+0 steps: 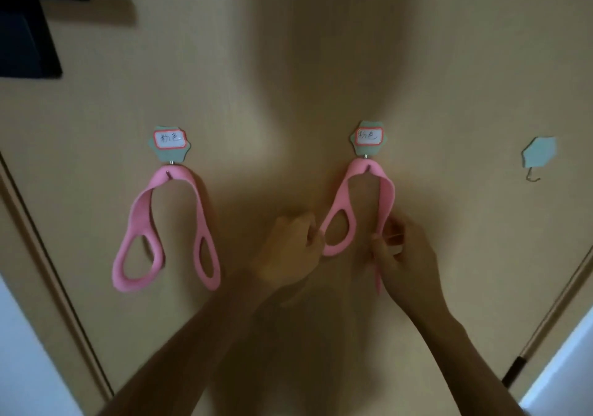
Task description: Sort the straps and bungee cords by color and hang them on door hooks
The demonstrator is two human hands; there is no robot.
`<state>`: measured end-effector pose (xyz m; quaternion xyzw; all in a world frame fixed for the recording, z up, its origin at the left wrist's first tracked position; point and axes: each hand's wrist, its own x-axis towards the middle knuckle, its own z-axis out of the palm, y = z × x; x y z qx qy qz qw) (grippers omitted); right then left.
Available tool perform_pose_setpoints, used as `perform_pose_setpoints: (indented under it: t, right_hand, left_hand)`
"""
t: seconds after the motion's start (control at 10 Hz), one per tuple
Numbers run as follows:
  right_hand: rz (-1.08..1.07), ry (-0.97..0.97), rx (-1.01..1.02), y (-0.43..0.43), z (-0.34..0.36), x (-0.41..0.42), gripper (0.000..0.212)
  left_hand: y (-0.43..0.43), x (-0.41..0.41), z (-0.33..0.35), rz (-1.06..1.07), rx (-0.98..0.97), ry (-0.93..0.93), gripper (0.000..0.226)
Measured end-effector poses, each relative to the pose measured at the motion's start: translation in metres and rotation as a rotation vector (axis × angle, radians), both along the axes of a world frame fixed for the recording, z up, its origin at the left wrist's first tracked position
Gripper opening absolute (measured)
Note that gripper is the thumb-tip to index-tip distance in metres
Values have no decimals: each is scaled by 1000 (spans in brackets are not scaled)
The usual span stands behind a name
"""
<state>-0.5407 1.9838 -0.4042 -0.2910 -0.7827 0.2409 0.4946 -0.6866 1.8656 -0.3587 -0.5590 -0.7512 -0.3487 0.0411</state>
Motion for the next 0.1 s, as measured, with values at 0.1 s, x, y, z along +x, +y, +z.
perform_pose_setpoints:
  t: [0.1]
  right_hand:
    - [-87,-54,-19,-14,-18,-1,43]
  left_hand:
    - [-7,-7,-12,23,-20,-19,18]
